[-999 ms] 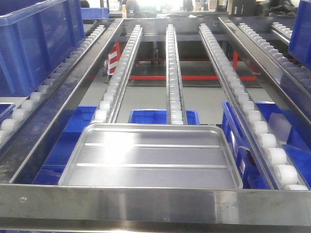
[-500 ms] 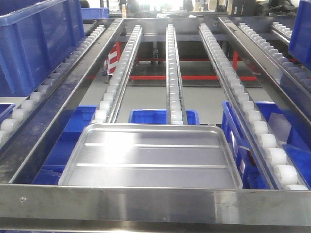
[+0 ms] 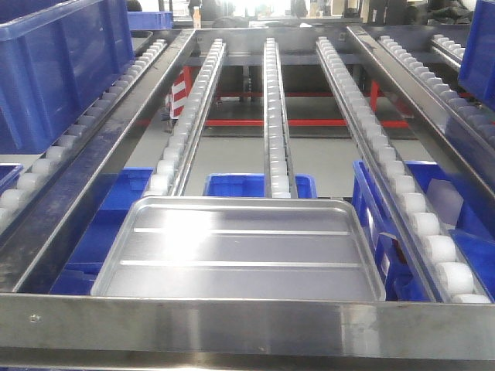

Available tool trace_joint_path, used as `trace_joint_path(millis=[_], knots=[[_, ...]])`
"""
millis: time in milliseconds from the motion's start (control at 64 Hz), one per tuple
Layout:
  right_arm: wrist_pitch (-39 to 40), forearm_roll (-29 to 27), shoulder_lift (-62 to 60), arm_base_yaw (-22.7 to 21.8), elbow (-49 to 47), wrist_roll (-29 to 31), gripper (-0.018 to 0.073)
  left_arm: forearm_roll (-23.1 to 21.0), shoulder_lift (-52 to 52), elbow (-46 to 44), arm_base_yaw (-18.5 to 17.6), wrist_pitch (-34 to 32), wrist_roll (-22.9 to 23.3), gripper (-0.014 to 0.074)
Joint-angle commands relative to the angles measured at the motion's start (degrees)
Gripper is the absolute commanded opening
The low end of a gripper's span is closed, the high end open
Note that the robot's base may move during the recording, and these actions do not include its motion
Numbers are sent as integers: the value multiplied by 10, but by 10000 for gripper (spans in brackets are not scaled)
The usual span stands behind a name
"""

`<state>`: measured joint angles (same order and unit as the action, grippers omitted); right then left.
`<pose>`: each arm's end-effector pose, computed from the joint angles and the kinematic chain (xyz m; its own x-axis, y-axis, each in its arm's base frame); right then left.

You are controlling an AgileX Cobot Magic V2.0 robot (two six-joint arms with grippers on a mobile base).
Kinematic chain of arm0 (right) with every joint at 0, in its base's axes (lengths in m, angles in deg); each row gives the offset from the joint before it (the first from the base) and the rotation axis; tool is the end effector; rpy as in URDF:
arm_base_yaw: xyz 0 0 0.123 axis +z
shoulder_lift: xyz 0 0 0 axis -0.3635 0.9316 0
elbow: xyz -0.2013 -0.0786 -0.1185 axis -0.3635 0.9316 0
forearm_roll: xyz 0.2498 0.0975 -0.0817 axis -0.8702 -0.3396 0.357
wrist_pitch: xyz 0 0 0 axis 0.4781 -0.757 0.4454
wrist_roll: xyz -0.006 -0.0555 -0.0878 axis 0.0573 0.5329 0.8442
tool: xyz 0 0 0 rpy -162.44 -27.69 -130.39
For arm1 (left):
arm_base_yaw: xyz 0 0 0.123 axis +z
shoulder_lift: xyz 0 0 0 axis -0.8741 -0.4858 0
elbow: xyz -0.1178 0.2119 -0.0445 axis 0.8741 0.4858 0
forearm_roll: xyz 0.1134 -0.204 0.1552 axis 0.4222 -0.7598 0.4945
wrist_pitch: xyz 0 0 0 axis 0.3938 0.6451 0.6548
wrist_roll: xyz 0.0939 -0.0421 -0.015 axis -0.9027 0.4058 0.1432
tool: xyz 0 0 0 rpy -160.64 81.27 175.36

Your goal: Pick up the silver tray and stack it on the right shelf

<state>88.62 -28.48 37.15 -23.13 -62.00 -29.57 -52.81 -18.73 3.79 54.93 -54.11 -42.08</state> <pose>0.1371 -0.0044 0.2095 0.1165 0.0533 -0.9918 0.0251 0.9981 0.0566 0.1331 -0.0137 0.2296 0.1511 -0.1241 -0.9807 0.1190 0.9872 -0.1066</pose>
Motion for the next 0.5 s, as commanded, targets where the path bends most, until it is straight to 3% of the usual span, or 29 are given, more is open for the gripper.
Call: trace_joint_path(millis=[0, 78, 281, 375, 422, 484], knots=[[128, -7, -12, 0, -27, 1, 57, 1, -14, -82, -3, -20, -1, -93], [116, -10, -9, 0, -72, 0, 57, 1, -38, -153, -3, 41, -1, -93], [-52, -10, 89, 0, -250, 0, 58, 1, -166, -344, -3, 231, -1, -93], [-99, -10, 162, 5, -298, 0, 62, -18, -233, -400, -3, 278, -2, -92], [-106, -10, 186, 13, -306, 0, 61, -34, -264, -417, -3, 288, -14, -90], [-120, -10, 223, 30, -312, 0, 90, -75, -303, -433, -4, 300, -65, -87]])
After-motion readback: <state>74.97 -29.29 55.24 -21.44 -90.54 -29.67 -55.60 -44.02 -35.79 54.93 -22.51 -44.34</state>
